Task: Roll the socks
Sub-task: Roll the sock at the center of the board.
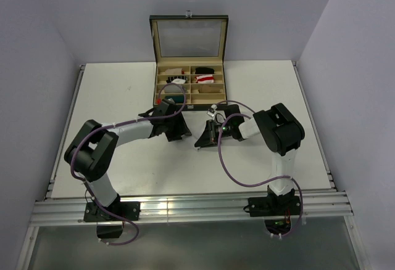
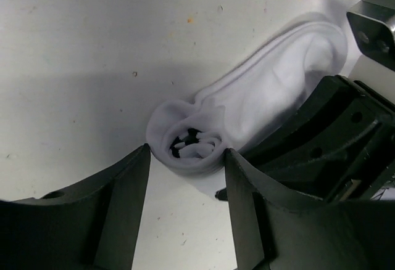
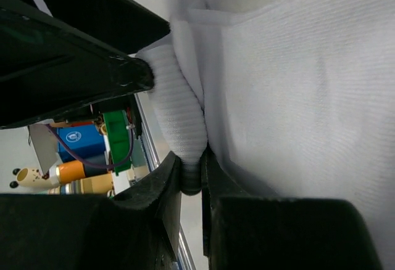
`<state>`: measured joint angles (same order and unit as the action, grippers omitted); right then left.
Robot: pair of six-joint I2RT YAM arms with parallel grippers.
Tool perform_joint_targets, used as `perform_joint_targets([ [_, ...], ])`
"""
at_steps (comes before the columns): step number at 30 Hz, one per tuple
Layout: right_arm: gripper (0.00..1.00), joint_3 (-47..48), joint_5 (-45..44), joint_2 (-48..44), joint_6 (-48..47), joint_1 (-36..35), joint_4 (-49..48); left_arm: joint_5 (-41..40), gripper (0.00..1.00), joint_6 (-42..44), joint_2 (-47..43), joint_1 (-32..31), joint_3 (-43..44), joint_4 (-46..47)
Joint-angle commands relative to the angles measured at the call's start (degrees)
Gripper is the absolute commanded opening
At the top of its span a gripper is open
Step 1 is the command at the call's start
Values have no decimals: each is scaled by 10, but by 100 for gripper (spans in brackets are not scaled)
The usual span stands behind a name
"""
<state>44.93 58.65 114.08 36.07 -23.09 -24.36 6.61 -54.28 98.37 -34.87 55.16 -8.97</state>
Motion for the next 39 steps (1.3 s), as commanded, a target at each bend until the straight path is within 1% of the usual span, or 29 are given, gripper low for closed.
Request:
perform_joint_targets([
  [1,0,-17,-64,35,-20,-1,77,-13,56,9,16,-7,30,-17],
  [4,0,-19,-72,26,-26,-1,81,-17,51,17,39,-10,41,-34],
  [5,0,-21,-73,19,-27,-1,82,-20,47,20,51,-11,44,-52],
  [8,1,-26,-90,-4,-34,-2,87,-27,40,35,74,-17,58,-95],
  [9,4,-28,-96,-12,-41,-2,89,-33,38,40,77,-20,65,-104],
  [10,10,-33,-107,-31,-43,-3,92,-37,36,50,87,-23,69,-113],
  [12,16,-38,-126,-54,-55,-9,94,-47,35,65,94,-27,78,-141],
  [13,24,-41,-154,-82,-61,-13,99,-50,35,70,99,-28,80,-151],
  [15,30,-43,-196,-115,-84,-26,129,-61,35,80,104,-31,92,-177],
  [16,37,-47,-221,-152,-90,-32,139,-63,35,92,108,-32,96,-185],
  [17,39,-48,-277,-170,-98,-38,156,-63,35,98,110,-34,107,-192],
  [19,43,-55,-333,-223,-118,-61,178,-63,36,114,112,-34,117,-212],
  [20,45,-56,-395,-241,-124,-69,183,-63,36,118,115,-34,129,-218],
  [22,48,-62,-458,-284,-145,-98,193,-63,36,130,118,-34,140,-230],
  [23,48,-63,-513,-298,-152,-110,196,-63,36,134,118,-35,151,-233],
  [26,49,-63,-585,-333,-193,-162,198,-63,36,146,120,-38,169,-244],
  [27,49,-63,-636,-339,-203,-178,196,-63,37,148,121,-39,172,-247],
  [28,51,-60,-648,-346,-215,-192,189,-63,37,152,123,-40,174,-250],
  [29,51,-58,-661,-347,-231,-218,187,-63,37,153,121,-40,177,-250],
  [30,51,-55,-682,-346,-239,-230,186,-63,37,153,121,-41,177,-250],
  [33,52,-41,-708,-335,-270,-269,182,-63,37,154,120,-42,175,-248],
  [39,52,-3,-761,-267,-307,-330,182,-56,38,153,122,-43,174,-245],
])
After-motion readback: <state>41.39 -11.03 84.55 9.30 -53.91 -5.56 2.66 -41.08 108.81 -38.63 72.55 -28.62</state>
